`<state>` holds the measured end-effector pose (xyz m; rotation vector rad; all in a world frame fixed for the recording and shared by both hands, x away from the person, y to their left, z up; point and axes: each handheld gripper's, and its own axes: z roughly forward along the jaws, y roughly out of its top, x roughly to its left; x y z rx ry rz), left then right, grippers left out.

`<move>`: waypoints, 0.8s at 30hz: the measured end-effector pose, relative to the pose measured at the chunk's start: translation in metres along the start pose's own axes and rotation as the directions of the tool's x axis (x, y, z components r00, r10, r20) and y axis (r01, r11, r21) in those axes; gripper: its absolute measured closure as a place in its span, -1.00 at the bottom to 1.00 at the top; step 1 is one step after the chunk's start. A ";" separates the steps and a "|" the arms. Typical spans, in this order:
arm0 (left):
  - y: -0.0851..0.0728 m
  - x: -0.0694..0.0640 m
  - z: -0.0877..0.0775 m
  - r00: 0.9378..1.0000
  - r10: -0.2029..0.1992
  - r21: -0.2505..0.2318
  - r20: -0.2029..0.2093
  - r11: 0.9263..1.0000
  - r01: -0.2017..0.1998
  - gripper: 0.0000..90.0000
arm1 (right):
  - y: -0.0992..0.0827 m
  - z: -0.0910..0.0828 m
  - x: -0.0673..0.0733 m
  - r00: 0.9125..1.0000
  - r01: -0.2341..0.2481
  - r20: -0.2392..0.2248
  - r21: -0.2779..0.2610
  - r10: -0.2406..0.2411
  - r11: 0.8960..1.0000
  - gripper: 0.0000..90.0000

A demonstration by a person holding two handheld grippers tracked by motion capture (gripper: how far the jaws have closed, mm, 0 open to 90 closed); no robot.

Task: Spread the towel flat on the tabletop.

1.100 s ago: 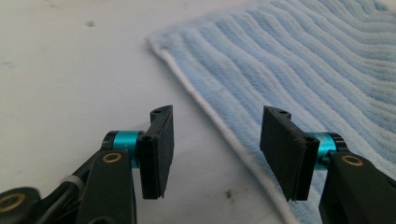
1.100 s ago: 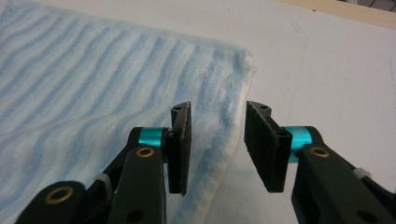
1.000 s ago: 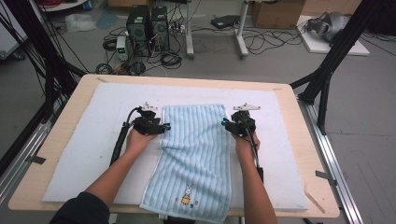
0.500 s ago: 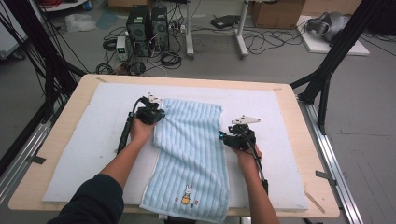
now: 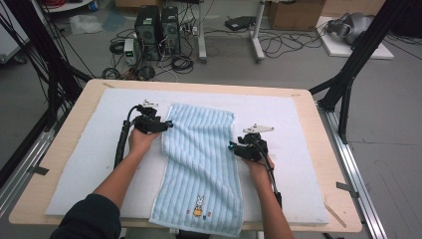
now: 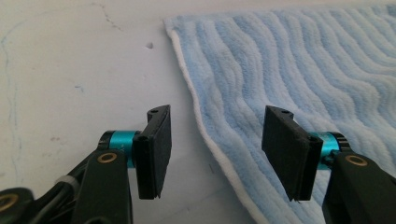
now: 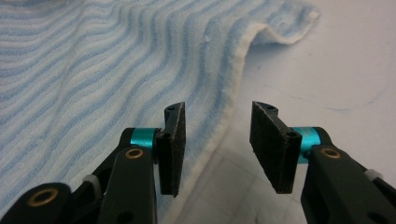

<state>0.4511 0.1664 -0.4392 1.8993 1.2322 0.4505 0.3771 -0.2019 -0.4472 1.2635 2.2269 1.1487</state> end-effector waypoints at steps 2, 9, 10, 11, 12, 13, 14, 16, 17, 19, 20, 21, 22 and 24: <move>-0.002 -0.001 -0.004 1.000 0.000 -0.021 0.001 1.000 0.000 -0.03 | 0.002 0.007 0.002 1.000 0.009 -0.005 0.015 -0.008 1.000 0.41; -0.010 -0.003 -0.007 1.000 0.002 -0.003 0.021 1.000 -0.002 -0.04 | 0.015 0.018 -0.006 0.986 0.039 0.159 0.044 -0.045 0.998 0.96; -0.012 -0.004 -0.007 1.000 -0.001 -0.001 0.024 1.000 0.001 -0.04 | 0.017 0.019 -0.008 0.982 0.033 0.184 0.040 -0.040 0.999 0.96; -0.012 -0.005 -0.007 1.000 0.000 0.010 0.030 1.000 -0.001 -0.05 | 0.018 0.020 -0.011 0.979 0.023 0.204 0.041 -0.031 0.999 0.96; -0.012 -0.006 -0.006 0.999 -0.002 0.018 0.039 1.000 0.001 -0.06 | 0.019 0.021 -0.013 0.975 0.018 0.220 0.039 -0.026 0.999 0.96; -0.012 -0.007 -0.007 0.999 0.003 0.022 0.048 1.000 -0.004 -0.06 | 0.020 0.022 -0.016 0.968 0.015 0.251 0.035 -0.023 0.999 0.96; -0.012 -0.009 -0.007 0.999 0.008 0.025 0.053 1.000 -0.010 -0.06 | 0.021 0.023 -0.018 0.963 0.000 0.268 0.027 -0.007 1.000 0.96; -0.011 -0.013 -0.007 0.997 0.025 0.025 0.069 0.999 -0.026 -0.06 | 0.021 0.024 -0.022 0.967 -0.039 0.251 0.011 0.035 0.999 0.89; -0.011 -0.016 -0.007 0.996 0.029 0.021 0.078 0.999 -0.031 -0.06 | 0.021 0.024 -0.022 0.969 -0.043 0.245 0.007 0.040 0.999 0.81; -0.011 -0.022 -0.006 0.994 0.044 0.032 0.098 0.998 -0.048 -0.06 | 0.022 0.021 -0.019 0.975 -0.037 0.221 0.007 0.034 0.999 0.63; -0.011 -0.025 -0.005 0.993 0.050 0.041 0.109 0.998 -0.055 -0.06 | 0.022 0.019 -0.018 0.978 -0.038 0.207 0.002 0.037 0.999 0.56; -0.012 -0.029 -0.004 0.991 0.063 0.053 0.117 0.996 -0.069 -0.06 | 0.023 0.016 -0.017 0.981 -0.035 0.193 -0.005 0.036 0.999 0.48; -0.012 -0.032 -0.003 0.989 0.083 0.069 0.124 0.993 -0.092 -0.05 | 0.024 0.012 -0.016 0.983 -0.036 0.177 -0.014 0.038 0.999 0.41; -0.014 -0.041 -0.001 0.986 0.131 0.066 0.107 0.988 -0.138 -0.02 | 0.026 0.006 -0.013 0.988 -0.025 0.154 -0.020 0.028 0.999 0.34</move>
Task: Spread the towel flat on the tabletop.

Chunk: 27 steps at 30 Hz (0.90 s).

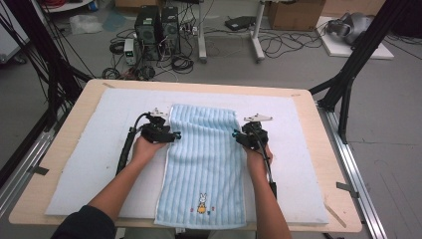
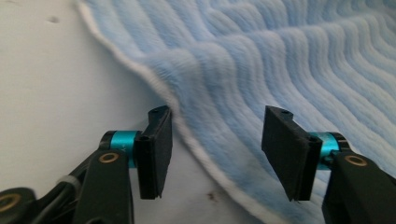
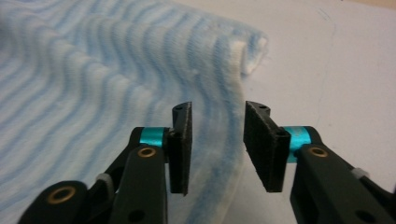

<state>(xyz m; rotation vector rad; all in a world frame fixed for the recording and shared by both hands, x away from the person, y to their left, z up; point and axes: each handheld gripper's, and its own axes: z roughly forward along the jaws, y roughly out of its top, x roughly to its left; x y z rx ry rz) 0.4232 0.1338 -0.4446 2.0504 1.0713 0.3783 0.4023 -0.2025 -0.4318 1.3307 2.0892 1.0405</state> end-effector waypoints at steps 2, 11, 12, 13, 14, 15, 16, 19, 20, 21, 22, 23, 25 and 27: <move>-0.002 -0.005 0.000 0.999 0.032 -0.011 -0.022 0.999 -0.032 0.30 | 0.001 -0.006 0.003 1.000 0.009 -0.010 0.005 -0.009 1.000 0.26; -0.004 0.009 0.001 0.996 -0.045 -0.061 -0.077 0.997 0.040 0.90 | -0.020 -0.006 0.003 0.998 0.007 -0.065 0.067 -0.002 0.998 0.14; -0.004 0.012 0.001 0.996 -0.063 -0.069 -0.068 0.996 0.058 0.90 | -0.022 -0.004 0.003 0.997 -0.003 -0.074 0.080 0.009 0.997 0.14; -0.004 0.013 0.001 0.995 -0.071 -0.075 -0.068 0.995 0.066 0.90 | -0.023 -0.003 0.004 0.998 0.001 -0.068 0.071 0.004 0.997 0.21; -0.004 0.015 0.002 0.995 -0.065 -0.073 -0.074 0.996 0.060 0.90 | -0.023 -0.003 0.006 0.998 0.007 -0.069 0.069 -0.002 0.998 0.28; -0.003 0.016 0.002 0.994 -0.066 -0.074 -0.082 0.995 0.060 0.90 | -0.022 -0.002 0.009 0.998 0.025 -0.065 0.072 -0.020 0.997 0.48; -0.003 0.017 0.002 0.993 -0.074 -0.083 -0.091 0.994 0.066 0.91 | -0.021 -0.001 0.011 0.995 0.055 -0.083 0.064 -0.050 0.996 0.66; -0.002 0.024 0.004 0.990 -0.089 -0.097 -0.112 0.992 0.079 0.91 | -0.018 0.003 0.019 0.991 0.116 -0.074 0.061 -0.111 0.991 0.88; -0.001 0.026 0.004 0.989 -0.096 -0.096 -0.115 0.992 0.086 0.91 | -0.016 0.006 0.021 0.991 0.118 -0.068 0.061 -0.114 0.991 0.88; 0.000 0.028 0.006 0.988 -0.093 -0.100 -0.122 0.992 0.081 0.91 | -0.014 0.008 0.021 0.991 0.125 -0.049 0.057 -0.122 0.990 0.89; 0.001 0.030 0.006 0.986 -0.093 -0.109 -0.138 0.991 0.078 0.92 | -0.012 0.011 0.022 0.992 0.127 -0.031 0.054 -0.126 0.990 0.90; 0.003 0.033 0.007 0.985 -0.101 -0.104 -0.137 0.991 0.087 0.91 | -0.010 0.014 0.022 0.993 0.122 -0.007 0.053 -0.121 0.991 0.90; 0.005 0.035 0.008 0.984 -0.112 -0.118 -0.139 0.988 0.096 0.90 | -0.007 0.020 0.020 0.992 0.116 0.039 0.041 -0.118 0.992 0.90; 0.005 0.035 0.008 0.981 -0.122 -0.130 -0.149 0.986 0.103 0.80 | -0.005 0.024 0.020 0.992 0.109 0.062 0.035 -0.111 0.993 0.88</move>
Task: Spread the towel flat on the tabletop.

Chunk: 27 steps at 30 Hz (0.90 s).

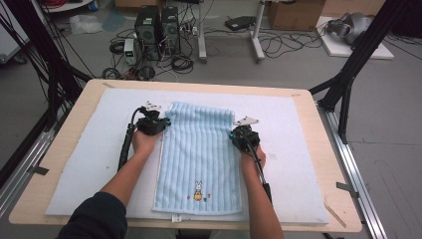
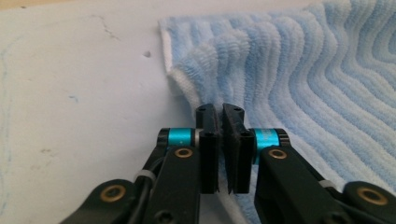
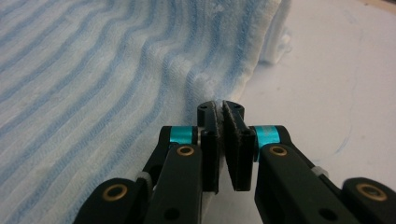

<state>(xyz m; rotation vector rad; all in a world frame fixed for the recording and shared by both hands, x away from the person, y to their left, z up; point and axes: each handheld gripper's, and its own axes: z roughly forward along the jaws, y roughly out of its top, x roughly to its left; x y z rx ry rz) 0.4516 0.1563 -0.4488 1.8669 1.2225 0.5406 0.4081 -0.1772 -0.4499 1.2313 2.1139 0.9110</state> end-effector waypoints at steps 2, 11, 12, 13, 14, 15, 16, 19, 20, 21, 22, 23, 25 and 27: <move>0.000 0.003 -0.002 0.999 -0.049 0.013 0.019 0.999 0.049 0.30 | 0.000 0.001 -0.001 1.000 -0.022 -0.002 -0.004 0.022 1.000 0.76; -0.012 0.000 -0.029 0.996 -0.034 -0.015 0.079 0.999 0.035 -0.04 | -0.008 -0.022 -0.008 0.994 -0.084 -0.075 -0.032 0.081 0.996 0.29; -0.014 -0.002 -0.032 0.996 -0.032 -0.014 0.087 0.999 0.034 -0.04 | -0.009 -0.025 -0.008 0.994 -0.077 -0.081 -0.036 0.074 0.996 0.26; -0.016 -0.003 -0.036 0.995 -0.025 -0.018 0.093 0.999 0.027 -0.05 | -0.010 -0.028 -0.006 0.994 -0.080 -0.082 -0.039 0.076 0.996 0.23; -0.018 -0.005 -0.039 0.995 -0.025 -0.027 0.099 0.999 0.028 -0.05 | -0.012 -0.032 -0.006 0.994 -0.076 -0.081 -0.038 0.073 0.996 0.20; -0.021 -0.007 -0.042 0.994 -0.026 -0.028 0.109 0.999 0.029 -0.07 | -0.013 -0.035 -0.005 0.994 -0.074 -0.084 -0.044 0.071 0.996 0.17; -0.023 -0.008 -0.046 0.993 -0.021 -0.014 0.120 1.000 0.023 -0.09 | -0.015 -0.039 -0.004 0.994 -0.074 -0.085 -0.045 0.070 0.996 0.11; -0.029 -0.013 -0.057 0.989 0.001 -0.028 0.146 1.000 0.003 -0.18 | -0.020 -0.050 -0.003 0.993 -0.086 -0.083 -0.046 0.082 0.995 -0.06; -0.031 -0.015 -0.061 0.988 0.005 -0.038 0.154 0.999 0.000 -0.19 | -0.022 -0.053 -0.002 0.993 -0.088 -0.087 -0.046 0.083 0.995 -0.08; -0.032 -0.015 -0.064 0.987 0.014 -0.036 0.162 0.999 -0.008 -0.22 | -0.023 -0.058 -0.001 0.992 -0.091 -0.089 -0.050 0.087 0.995 -0.10; -0.034 -0.017 -0.068 0.985 0.013 -0.034 0.170 0.999 -0.008 -0.26 | -0.025 -0.062 -0.001 0.993 -0.088 -0.090 -0.055 0.082 0.995 -0.13; -0.036 -0.017 -0.071 0.984 0.012 -0.032 0.180 0.999 -0.006 -0.27 | -0.027 -0.065 0.000 0.992 -0.085 -0.097 -0.053 0.080 0.995 -0.15; -0.041 -0.020 -0.078 0.981 0.011 -0.040 0.196 0.999 -0.003 -0.27 | -0.033 -0.073 0.001 0.989 -0.081 -0.125 -0.052 0.074 0.995 -0.17; -0.047 -0.023 -0.085 0.977 0.014 -0.043 0.212 0.999 -0.005 -0.27 | -0.039 -0.080 0.004 0.986 -0.065 -0.155 -0.053 0.056 0.996 -0.11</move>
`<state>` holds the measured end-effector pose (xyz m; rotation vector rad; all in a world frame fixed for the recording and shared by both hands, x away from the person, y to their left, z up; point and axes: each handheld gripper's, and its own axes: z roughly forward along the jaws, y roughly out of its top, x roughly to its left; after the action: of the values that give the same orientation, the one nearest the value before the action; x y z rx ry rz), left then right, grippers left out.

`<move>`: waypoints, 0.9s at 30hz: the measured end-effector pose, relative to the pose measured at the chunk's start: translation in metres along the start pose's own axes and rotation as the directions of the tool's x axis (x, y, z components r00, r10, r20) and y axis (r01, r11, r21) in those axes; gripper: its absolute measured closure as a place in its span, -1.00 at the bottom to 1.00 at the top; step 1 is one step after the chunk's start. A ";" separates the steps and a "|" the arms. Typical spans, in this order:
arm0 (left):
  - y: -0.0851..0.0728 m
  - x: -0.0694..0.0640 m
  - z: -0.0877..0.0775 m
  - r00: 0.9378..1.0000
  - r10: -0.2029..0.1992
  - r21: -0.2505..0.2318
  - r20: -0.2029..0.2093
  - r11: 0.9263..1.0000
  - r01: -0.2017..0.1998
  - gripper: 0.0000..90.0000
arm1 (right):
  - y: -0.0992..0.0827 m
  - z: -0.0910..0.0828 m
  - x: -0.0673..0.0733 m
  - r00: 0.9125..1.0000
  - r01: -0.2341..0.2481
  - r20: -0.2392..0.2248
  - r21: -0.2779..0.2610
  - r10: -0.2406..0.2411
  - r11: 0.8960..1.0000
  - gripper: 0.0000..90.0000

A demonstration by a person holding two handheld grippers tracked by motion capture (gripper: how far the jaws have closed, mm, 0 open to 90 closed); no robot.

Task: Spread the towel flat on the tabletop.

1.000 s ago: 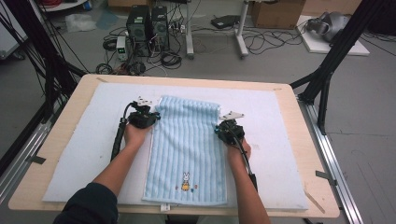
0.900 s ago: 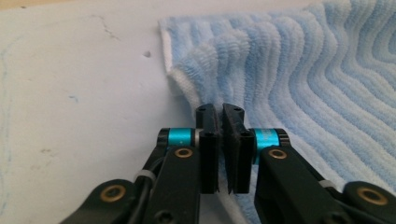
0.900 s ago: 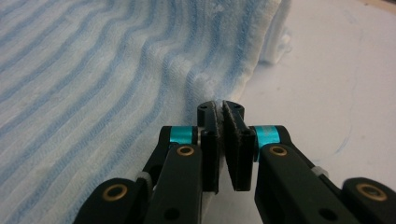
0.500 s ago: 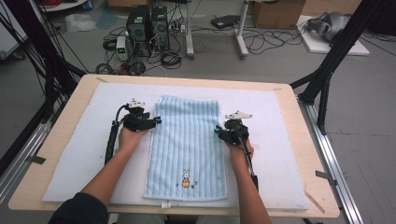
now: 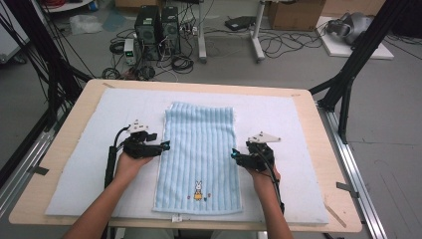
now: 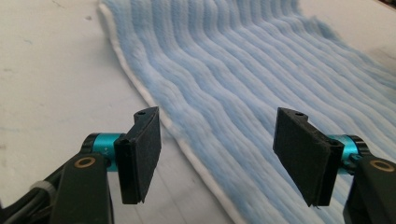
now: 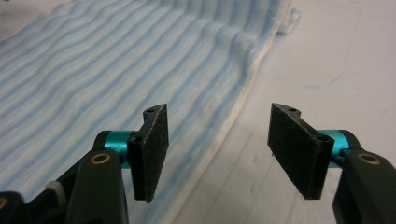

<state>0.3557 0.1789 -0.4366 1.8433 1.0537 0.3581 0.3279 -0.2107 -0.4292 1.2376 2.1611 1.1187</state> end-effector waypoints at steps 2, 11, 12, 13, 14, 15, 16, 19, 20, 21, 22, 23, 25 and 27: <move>-0.006 -0.003 -0.005 1.000 -0.001 -0.004 0.017 1.000 0.001 -0.26 | -0.007 -0.006 0.004 1.000 0.018 -0.023 0.010 -0.018 1.000 -0.03; -0.030 -0.012 -0.018 0.998 -0.012 0.053 0.054 0.999 0.009 0.00 | -0.032 -0.009 0.017 0.997 0.036 -0.075 0.056 -0.032 0.998 0.05; -0.031 -0.013 -0.019 0.998 -0.020 0.045 0.054 0.999 0.017 0.00 | -0.032 -0.008 0.017 0.996 0.045 -0.079 0.057 -0.040 0.997 0.04; -0.031 -0.013 -0.020 0.998 -0.025 0.046 0.055 0.999 0.023 0.00 | -0.032 -0.008 0.017 0.996 0.047 -0.081 0.060 -0.042 0.997 0.02; -0.031 -0.014 -0.020 0.998 -0.029 0.052 0.057 0.998 0.026 0.00 | -0.031 -0.007 0.017 0.996 0.050 -0.082 0.055 -0.046 0.997 0.01; -0.031 -0.014 -0.021 0.998 -0.035 0.055 0.057 0.998 0.032 -0.01 | -0.031 -0.006 0.016 0.996 0.048 -0.081 0.053 -0.043 0.997 0.00; -0.030 -0.015 -0.021 0.997 -0.041 0.060 0.058 0.997 0.038 -0.01 | -0.031 -0.006 0.016 0.996 0.039 -0.083 0.057 -0.034 0.998 -0.01; -0.032 -0.019 -0.019 0.998 -0.034 0.066 0.057 0.997 0.030 0.05 | -0.031 -0.006 0.014 0.995 0.034 -0.097 0.053 -0.029 0.998 -0.04; -0.033 -0.022 -0.017 0.998 -0.033 0.071 0.053 0.997 0.029 0.06 | -0.031 -0.006 0.014 0.994 0.037 -0.100 0.049 -0.032 0.998 -0.04; -0.034 -0.024 -0.016 0.998 -0.021 0.085 0.051 0.996 0.017 0.06 | -0.031 -0.007 0.014 0.995 0.036 -0.098 0.050 -0.031 0.998 -0.06; -0.034 -0.026 -0.016 0.999 -0.002 0.088 0.042 0.996 -0.002 0.05 | -0.031 -0.009 0.013 0.995 0.041 -0.098 0.045 -0.036 0.998 -0.06; -0.034 -0.028 -0.017 0.999 0.000 0.084 0.042 0.996 -0.004 0.05 | -0.032 -0.010 0.013 0.995 0.037 -0.094 0.042 -0.033 0.998 -0.07; -0.036 -0.032 -0.017 0.999 0.002 0.090 0.051 0.996 -0.007 0.05 | -0.032 -0.010 0.013 0.995 0.027 -0.099 0.045 -0.023 0.999 -0.08; -0.036 -0.036 -0.017 0.999 0.035 0.096 0.034 0.995 -0.038 0.09 | -0.031 -0.010 0.015 0.995 0.029 -0.101 0.045 -0.025 0.999 -0.07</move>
<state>0.3054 0.1669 -0.4521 1.9504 1.0324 0.3022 0.2972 -0.2111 -0.4477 1.1919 2.2837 1.1482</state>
